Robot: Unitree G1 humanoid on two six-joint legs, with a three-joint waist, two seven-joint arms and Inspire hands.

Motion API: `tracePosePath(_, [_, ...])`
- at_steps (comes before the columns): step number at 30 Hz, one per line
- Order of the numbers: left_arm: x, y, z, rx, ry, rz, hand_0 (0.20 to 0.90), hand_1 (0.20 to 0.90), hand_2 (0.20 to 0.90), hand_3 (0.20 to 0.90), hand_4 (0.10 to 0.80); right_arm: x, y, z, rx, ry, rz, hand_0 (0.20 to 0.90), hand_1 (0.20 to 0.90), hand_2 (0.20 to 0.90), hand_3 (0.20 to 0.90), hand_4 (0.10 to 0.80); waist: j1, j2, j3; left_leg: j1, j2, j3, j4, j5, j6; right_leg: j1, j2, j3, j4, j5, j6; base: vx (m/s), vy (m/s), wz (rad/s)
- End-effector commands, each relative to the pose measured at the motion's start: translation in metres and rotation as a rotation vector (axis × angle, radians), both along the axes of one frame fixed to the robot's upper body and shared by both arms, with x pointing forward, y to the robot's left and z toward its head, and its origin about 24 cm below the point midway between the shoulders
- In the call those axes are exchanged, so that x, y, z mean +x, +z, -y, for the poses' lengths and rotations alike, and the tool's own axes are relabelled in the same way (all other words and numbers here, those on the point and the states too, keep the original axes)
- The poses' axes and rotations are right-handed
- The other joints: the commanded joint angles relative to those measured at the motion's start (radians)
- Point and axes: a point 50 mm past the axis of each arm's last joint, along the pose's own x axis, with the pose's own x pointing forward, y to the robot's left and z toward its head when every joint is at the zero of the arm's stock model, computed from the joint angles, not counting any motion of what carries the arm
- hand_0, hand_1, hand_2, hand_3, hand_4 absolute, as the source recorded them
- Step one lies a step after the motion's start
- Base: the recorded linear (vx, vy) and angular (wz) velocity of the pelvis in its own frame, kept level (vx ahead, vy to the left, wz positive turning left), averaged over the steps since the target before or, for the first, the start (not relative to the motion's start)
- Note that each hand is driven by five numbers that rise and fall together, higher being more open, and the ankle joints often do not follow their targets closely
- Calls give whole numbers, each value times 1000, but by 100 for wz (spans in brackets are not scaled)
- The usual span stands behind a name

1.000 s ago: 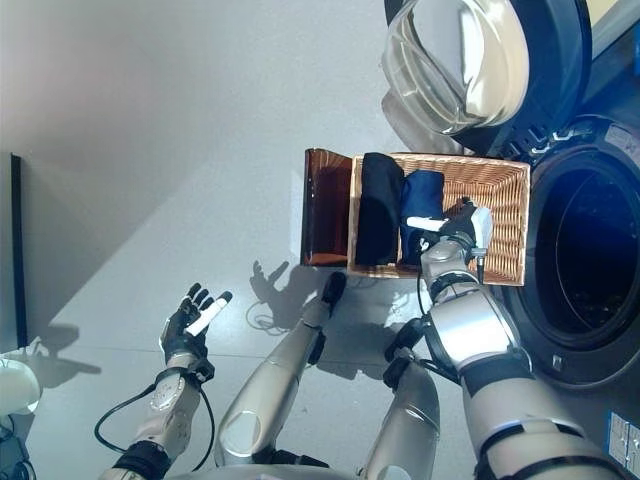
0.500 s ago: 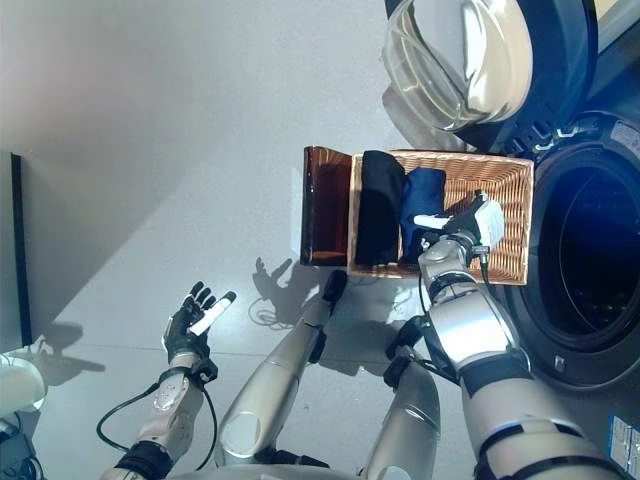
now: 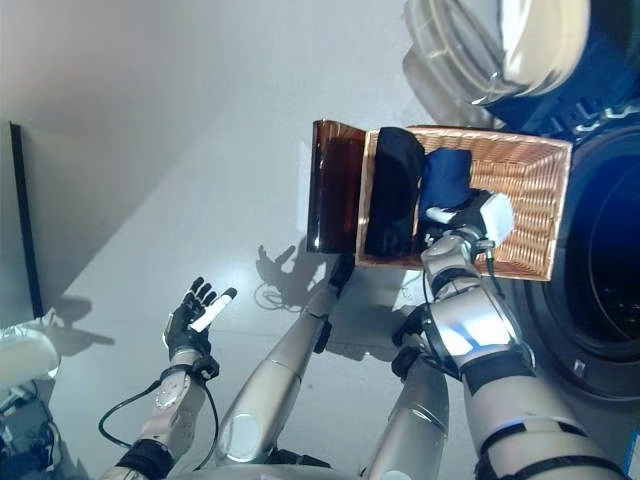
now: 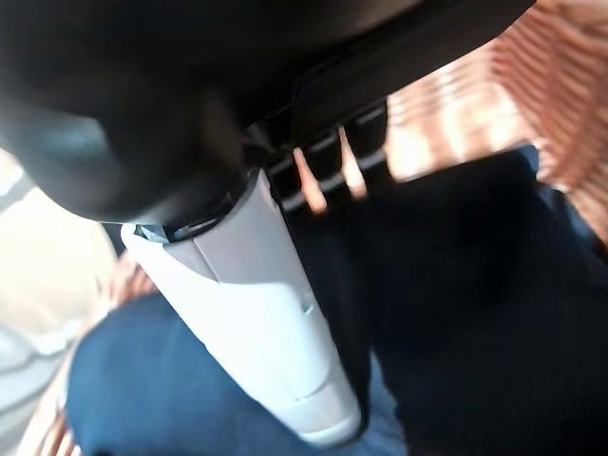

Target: Pick up the clothes and place them into the washing machine

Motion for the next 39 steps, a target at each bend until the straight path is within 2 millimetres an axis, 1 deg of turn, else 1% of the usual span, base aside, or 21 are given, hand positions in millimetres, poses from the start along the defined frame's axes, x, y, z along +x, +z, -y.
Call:
tracePosePath(1, [3, 20, -29, 50, 114, 114, 900, 900, 900, 900, 800, 12, 50, 3, -100, -3, 129, 200, 200, 200, 200, 300, -1, 40, 67, -66, -28, 63, 113, -119, -39, 88, 30, 26, -41, -20, -17, 0, 0, 0])
tracePosePath(5, [3, 21, -29, 50, 125, 116, 900, 900, 900, 900, 800, 15, 58, -2, -117, 11, 147, 200, 200, 200, 200, 300, -5, 45, 68, -73, -29, 68, 113, -119, -38, 69, 33, 31, -31, -23, -19, -4, 17, 1])
tracePosePath(8, [0, 19, -30, 55, 128, 108, 900, 900, 900, 900, 800, 17, 57, -7, -120, 21, 142, 200, 200, 200, 200, 300, -7, 48, 66, -65, -25, 68, 105, -117, -38, 67, 34, 37, -29, -24, -21, 0, 0, 0])
tracePosePath(17, [-4, 14, -30, 67, 111, 81, 900, 900, 900, 900, 800, 10, 52, 10, -105, -25, 129, 200, 200, 200, 200, 300, -20, 60, 60, -36, -19, 84, 91, -106, -40, 88, 37, 48, -44, -12, -19, -10, 3, -1])
tracePosePath(19, [-8, 7, -31, 70, 107, 43, 900, 900, 900, 900, 800, 6, 38, 13, -34, -45, 144, 200, 200, 200, 200, 300, -30, 59, 44, -1, -13, 92, 68, -100, -40, 112, 41, 57, -63, -4, -18, -13, 21, -16])
tracePosePath(22, [-11, 3, -33, 72, 108, 25, 900, 900, 900, 900, 800, 4, 37, 18, 14, -62, 175, 200, 200, 200, 200, 300, -36, 58, 33, 28, -7, 98, 45, -95, -40, 136, 43, 63, -83, 3, -15, -3, 21, -20])
tracePosePath(23, [-15, 0, -34, 66, 109, 10, 900, 900, 900, 900, 800, 1, 33, 24, 155, -81, 261, 200, 200, 200, 200, 300, -51, 58, 17, 59, -5, 107, 25, -91, -39, 162, 48, 73, -109, 11, -14, 9, 22, -18])
tracePosePath(24, [-15, -1, -35, 67, 108, 9, 900, 900, 900, 900, 800, 0, 31, 24, 158, -82, 260, 200, 200, 200, 200, 300, -49, 57, 17, 63, -4, 107, 23, -90, -39, 166, 48, 73, -112, 13, -14, 30, 64, -23])
tracePosePath(27, [-24, -9, -35, 55, 90, -30, 900, 900, 900, 900, 800, -8, 10, 30, 455, -108, 450, 200, 200, 200, 200, 300, -78, 59, -14, 132, 7, 123, -25, -82, -37, 218, 52, 88, -159, 24, -7, 38, 43, -35])
tracePosePath(28, [-28, -13, -34, 51, 82, -47, 900, 900, 900, 900, 800, -13, 1, 34, 497, -128, 464, 200, 200, 200, 200, 300, -80, 62, -22, 151, 8, 123, -36, -81, -35, 232, 52, 90, -169, 26, -5, 38, 11, -37])
tracePosePath(29, [-29, -13, -34, 52, 80, -48, 900, 900, 900, 900, 800, -14, -1, 34, 499, -130, 463, 200, 200, 200, 200, 300, -79, 62, -22, 155, 8, 123, -39, -80, -35, 236, 52, 90, -172, 27, -5, -42, 62, -33])
tracePosePath(30, [-32, -18, -29, 38, 58, -68, 900, 900, 900, 900, 800, -22, -18, 35, 692, -184, 597, 200, 200, 200, 200, 300, -91, 77, -31, 176, 13, 139, -56, -54, -27, 248, 53, 89, -191, 54, -9, -48, 70, -25])
tracePosePath(31, [-33, -20, -26, 31, 47, -72, 900, 900, 900, 900, 800, -26, -28, 34, 770, -202, 640, 200, 200, 200, 200, 300, -94, 83, -37, 189, 14, 142, -61, -55, -26, 255, 54, 93, -199, 57, -8, 49, 48, -19])
tracePosePath(32, [-34, -20, -26, 31, 46, -74, 900, 900, 900, 900, 800, -27, -29, 35, 771, -203, 639, 200, 200, 200, 200, 300, -93, 78, -44, 201, 11, 134, -63, -80, -31, 265, 54, 104, -199, 35, -1, 124, -4, -24])
tracePosePath(33, [-35, -22, -25, 30, 40, -84, 900, 900, 900, 900, 800, -29, -36, 29, 870, -213, 717, 200, 200, 200, 200, 300, -98, 81, -50, 212, 12, 137, -66, -82, -30, 273, 53, 108, -205, 36, 1, 39, 0, -22])
tracePosePath(34, [-36, -28, -16, 8, 10, -106, 900, 900, 900, 900, 800, -36, -54, 20, 1038, -241, 834, 200, 200, 200, 200, 300, -105, 96, -56, 219, 18, 149, -71, -57, -22, 282, 54, 104, -216, 57, -5, -54, 21, -24])
tracePosePath(35, [-37, -28, -17, 10, 8, -109, 900, 900, 900, 900, 800, -38, -57, 21, 1042, -243, 835, 200, 200, 200, 200, 300, -103, 95, -56, 224, 17, 150, -71, -59, -22, 286, 53, 104, -215, 55, -5, -39, 19, -20])
tracePosePath(36, [-40, -32, -10, -24, -4, -118, 900, 900, 900, 900, 800, -40, -63, 13, 1160, -253, 931, 200, 200, 200, 200, 300, -104, 111, -69, 242, 17, 150, -76, -60, -18, 293, 51, 108, -216, 54, -4, 45, 7, -23])
tracePosePath(37, [-43, -35, -7, -46, -9, -124, 900, 900, 900, 900, 800, -42, -69, 8, 1226, -244, 982, 200, 200, 200, 200, 300, -106, 117, -76, 253, 14, 151, -78, -61, -17, 302, 50, 111, -215, 52, -3, 40, 8, -21])
tracePosePath(38, [-43, -35, -7, -46, -9, -124, 900, 900, 900, 900, 800, -42, -70, 8, 1226, -244, 982, 200, 200, 200, 200, 300, -106, 117, -76, 254, 14, 151, -78, -61, -17, 303, 50, 110, -215, 52, -3, 39, 20, -13])
tracePosePath(39, [-49, -40, -2, -74, -21, -143, 900, 900, 900, 900, 800, -44, -72, 4, 1301, -267, 1081, 200, 200, 200, 200, 300, -110, 134, -87, 269, 10, 151, -82, -64, -15, 310, 48, 117, -215, 47, -2, 29, 18, -6])
